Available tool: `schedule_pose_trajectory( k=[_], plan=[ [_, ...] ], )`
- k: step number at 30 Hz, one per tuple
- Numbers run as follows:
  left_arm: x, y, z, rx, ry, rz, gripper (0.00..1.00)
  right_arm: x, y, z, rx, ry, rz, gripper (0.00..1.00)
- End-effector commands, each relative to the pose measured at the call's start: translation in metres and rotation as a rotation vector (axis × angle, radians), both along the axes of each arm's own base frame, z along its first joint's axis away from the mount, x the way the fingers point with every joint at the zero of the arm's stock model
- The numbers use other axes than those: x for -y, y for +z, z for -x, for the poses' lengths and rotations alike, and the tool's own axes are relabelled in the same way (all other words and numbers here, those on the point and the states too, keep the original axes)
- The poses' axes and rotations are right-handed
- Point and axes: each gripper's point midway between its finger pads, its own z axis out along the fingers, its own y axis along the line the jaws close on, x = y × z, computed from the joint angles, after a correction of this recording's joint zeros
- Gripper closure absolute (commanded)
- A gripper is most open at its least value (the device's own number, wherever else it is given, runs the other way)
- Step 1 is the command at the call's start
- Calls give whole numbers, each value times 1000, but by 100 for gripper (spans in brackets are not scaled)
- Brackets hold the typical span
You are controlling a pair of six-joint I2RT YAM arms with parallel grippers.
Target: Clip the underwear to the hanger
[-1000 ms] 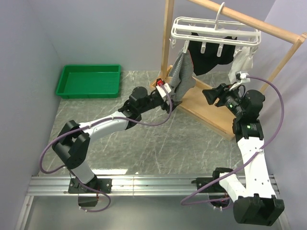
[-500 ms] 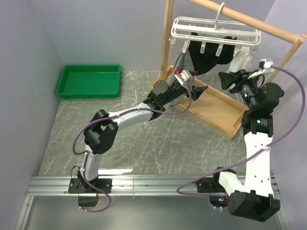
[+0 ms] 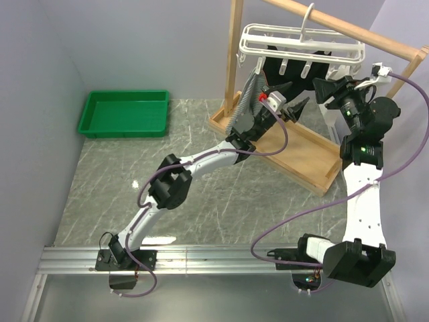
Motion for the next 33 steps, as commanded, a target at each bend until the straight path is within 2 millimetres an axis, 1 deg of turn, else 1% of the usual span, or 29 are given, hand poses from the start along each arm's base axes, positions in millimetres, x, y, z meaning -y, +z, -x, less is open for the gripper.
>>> schedule_pose_trajectory(
  k=[1,2,3,5,7,8,10,11,12,13,14,15,16,17,18,19,20,21,22,23,24,26,27,28,30,31,33],
  plan=[
    [-11,28,-9,61,88,95,23,-3,46,11,125,8,18,39],
    [-12,34,-8,85,94,104,24,-3,45,10,124,6,18,40],
    [-7,28,-8,90,91,96,24,-3,45,10,123,6,17,40],
    [-9,30,-10,86,106,118,27,-2,47,10,129,3,20,42],
    [-11,32,-12,75,112,130,30,-8,49,11,132,33,30,45],
    [-11,26,-14,64,117,121,30,-8,45,7,121,39,29,46],
    [-18,36,-8,81,123,142,28,-14,40,3,112,54,36,46],
    [-19,28,-10,80,133,127,27,-15,37,0,110,50,50,46],
    [-25,36,-7,90,138,134,26,-15,32,-4,100,49,54,45],
    [-27,37,-7,96,143,134,26,-20,31,-6,101,57,56,43],
    [-28,30,-7,90,145,127,25,-20,29,-8,101,56,60,43],
    [-33,38,-2,99,144,135,25,-20,25,-12,96,60,60,42],
    [-35,40,1,106,138,133,24,-22,25,-13,96,66,61,41],
    [-34,31,1,97,134,113,24,-26,24,-15,98,74,72,40],
    [-39,39,6,106,131,127,24,-27,21,-20,94,74,75,39],
    [-41,39,7,107,130,123,23,-27,23,-21,106,69,81,37],
    [-40,33,9,101,122,109,23,-31,21,-25,107,74,90,36],
    [-43,38,11,108,120,113,23,-30,19,-29,104,64,92,36],
    [-44,37,12,108,119,108,23,-31,23,-29,117,64,96,36],
    [-43,33,13,107,116,98,23,-31,22,-31,118,65,97,37],
    [-45,37,14,109,117,103,23,-33,21,-35,118,68,96,38],
    [-46,35,12,107,122,97,23,-35,23,-37,131,68,108,41],
    [-46,36,12,107,124,97,23,-38,21,-41,127,73,109,43],
    [-47,36,11,107,127,99,23,-38,22,-42,129,73,110,45],
    [-48,37,7,105,131,98,23,-39,20,-47,123,72,107,47],
    [-48,37,6,103,132,96,23,-40,23,-48,128,68,108,50],
    [-49,38,2,104,136,97,23,-40,23,-53,129,64,105,52]
  ],
)
